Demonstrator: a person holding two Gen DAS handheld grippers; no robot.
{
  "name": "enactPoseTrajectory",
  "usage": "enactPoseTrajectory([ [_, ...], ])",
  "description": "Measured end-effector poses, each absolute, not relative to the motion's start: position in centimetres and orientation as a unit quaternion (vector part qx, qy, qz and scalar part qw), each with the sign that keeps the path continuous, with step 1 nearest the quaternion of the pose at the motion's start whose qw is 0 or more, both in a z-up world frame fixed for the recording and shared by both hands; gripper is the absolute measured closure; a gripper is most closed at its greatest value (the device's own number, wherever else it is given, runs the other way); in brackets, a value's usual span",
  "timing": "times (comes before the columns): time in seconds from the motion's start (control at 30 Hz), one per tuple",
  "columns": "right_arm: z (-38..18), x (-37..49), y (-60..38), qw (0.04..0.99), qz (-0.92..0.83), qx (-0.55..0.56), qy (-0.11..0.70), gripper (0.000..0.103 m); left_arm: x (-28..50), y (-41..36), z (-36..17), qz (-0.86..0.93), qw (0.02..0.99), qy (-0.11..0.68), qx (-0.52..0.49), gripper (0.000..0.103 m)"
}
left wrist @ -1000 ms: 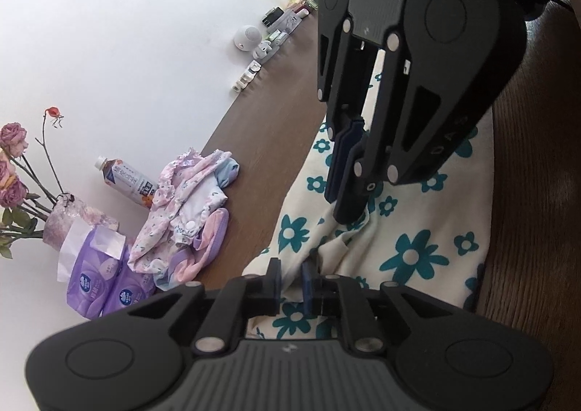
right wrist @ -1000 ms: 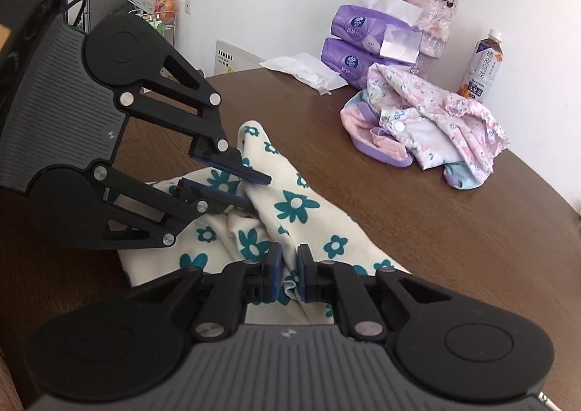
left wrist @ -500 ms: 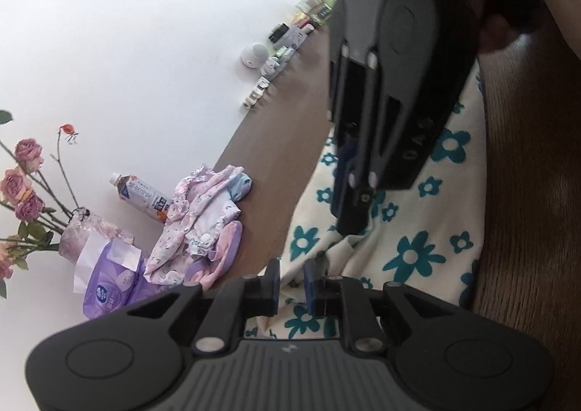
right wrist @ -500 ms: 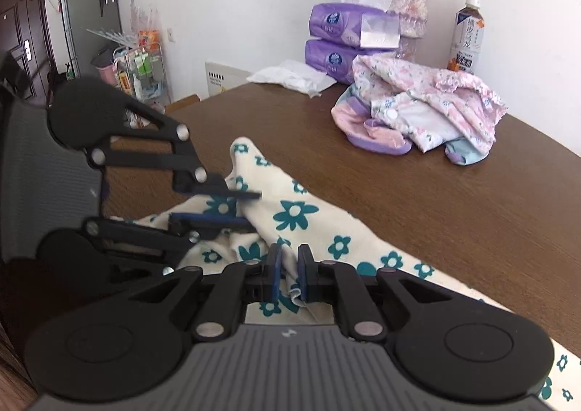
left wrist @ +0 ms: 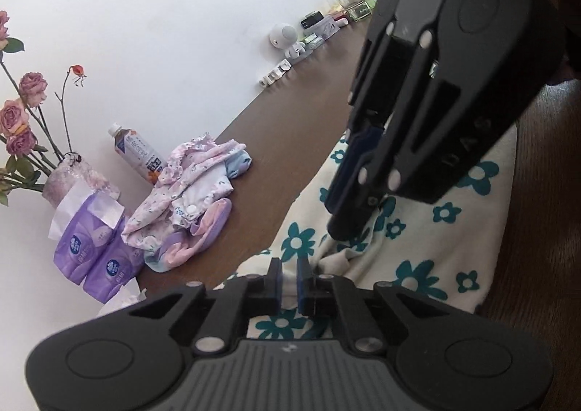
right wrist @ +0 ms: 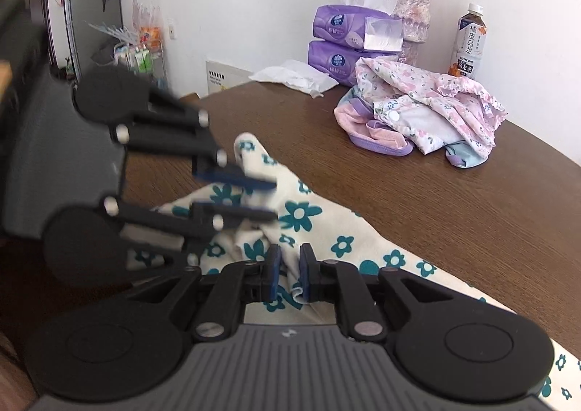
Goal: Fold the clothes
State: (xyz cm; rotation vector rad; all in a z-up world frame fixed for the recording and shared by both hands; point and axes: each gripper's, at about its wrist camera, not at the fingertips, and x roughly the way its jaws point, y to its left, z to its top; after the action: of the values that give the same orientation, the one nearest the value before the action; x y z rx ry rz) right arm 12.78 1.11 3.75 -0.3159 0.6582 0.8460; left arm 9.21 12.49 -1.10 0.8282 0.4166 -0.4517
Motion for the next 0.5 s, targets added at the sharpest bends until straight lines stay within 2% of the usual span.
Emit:
enactPoseTrajectory([
  [0.17,4.2,13.1,1.0,0.859,0.389,-0.143,0.302,0.091,9.0,12.5,-1.4,-0.216,0.869,0.195,0.399,0.1],
  [0.27,3.5,13.8,1.2,0.855,0.377,-0.148,0.324,0.091,8.9,12.6,-1.3,-0.213,0.872,0.192,0.396,0.1],
  [0.3,3.3,13.9,1.2,0.853,0.378,-0.148,0.327,0.091,8.9,12.7,-1.1,-0.211,0.875,0.192,0.392,0.099],
  [0.33,3.3,13.8,1.2,0.853,0.379,-0.151,0.326,0.091,9.0,12.8,-1.0,-0.208,0.878,0.191,0.386,0.093],
  [0.5,2.8,13.5,1.3,0.849,0.383,-0.156,0.329,0.091,9.6,13.7,0.4,-0.178,0.897,0.186,0.361,0.093],
])
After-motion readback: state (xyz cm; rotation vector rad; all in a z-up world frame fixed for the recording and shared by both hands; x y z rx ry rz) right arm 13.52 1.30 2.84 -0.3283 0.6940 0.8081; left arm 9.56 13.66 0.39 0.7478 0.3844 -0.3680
